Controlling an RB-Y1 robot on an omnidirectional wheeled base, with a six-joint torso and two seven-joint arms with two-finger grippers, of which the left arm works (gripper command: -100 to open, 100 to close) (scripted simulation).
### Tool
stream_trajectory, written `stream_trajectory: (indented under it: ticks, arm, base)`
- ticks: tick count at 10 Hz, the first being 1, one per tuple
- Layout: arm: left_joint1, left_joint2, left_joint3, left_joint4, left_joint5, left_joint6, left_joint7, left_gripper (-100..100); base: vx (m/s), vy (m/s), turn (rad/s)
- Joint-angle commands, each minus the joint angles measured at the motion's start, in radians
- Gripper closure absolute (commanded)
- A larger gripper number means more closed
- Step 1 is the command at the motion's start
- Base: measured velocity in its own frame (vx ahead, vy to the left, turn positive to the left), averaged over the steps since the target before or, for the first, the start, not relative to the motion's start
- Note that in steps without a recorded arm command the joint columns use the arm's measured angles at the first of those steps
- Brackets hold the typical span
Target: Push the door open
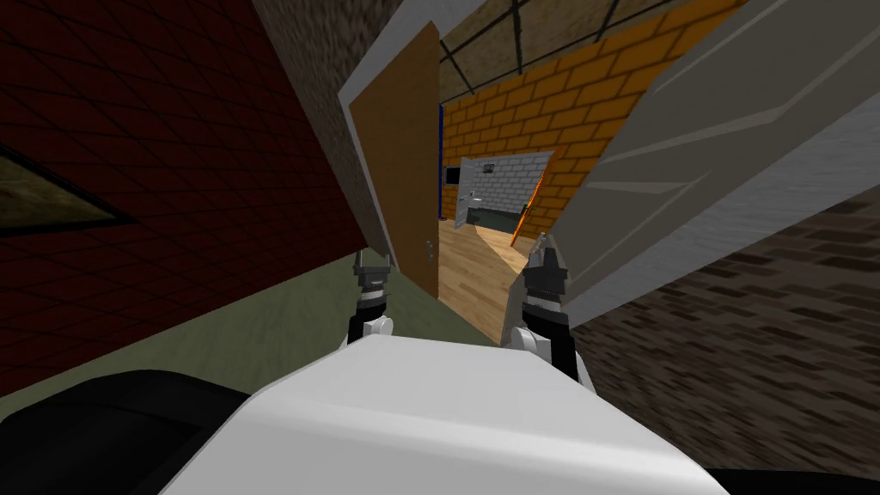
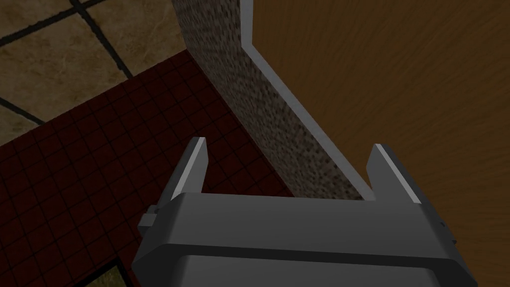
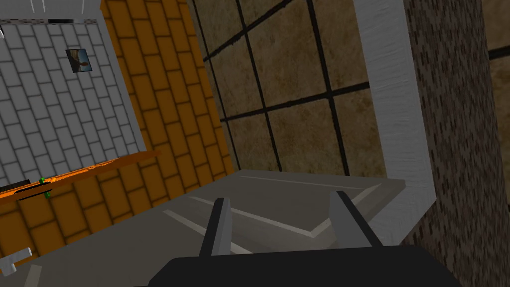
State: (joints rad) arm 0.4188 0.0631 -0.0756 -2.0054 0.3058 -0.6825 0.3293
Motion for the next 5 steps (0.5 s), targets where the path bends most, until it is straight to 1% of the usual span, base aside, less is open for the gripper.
stream_trajectory:
  ticks: [1,2,5]
  arm:
    - [-0.011,0.003,-0.010,0.041,0.020,-0.011,0.026,-100]
    - [-0.017,0.005,-0.016,0.065,0.032,-0.018,0.041,-100]
    - [-0.034,0.009,-0.035,0.141,0.071,-0.039,0.089,-100]
  base:
    - [0.060,0.094,-0.179]
    - [0.045,0.098,-0.187]
    - [0.058,0.103,-0.230]
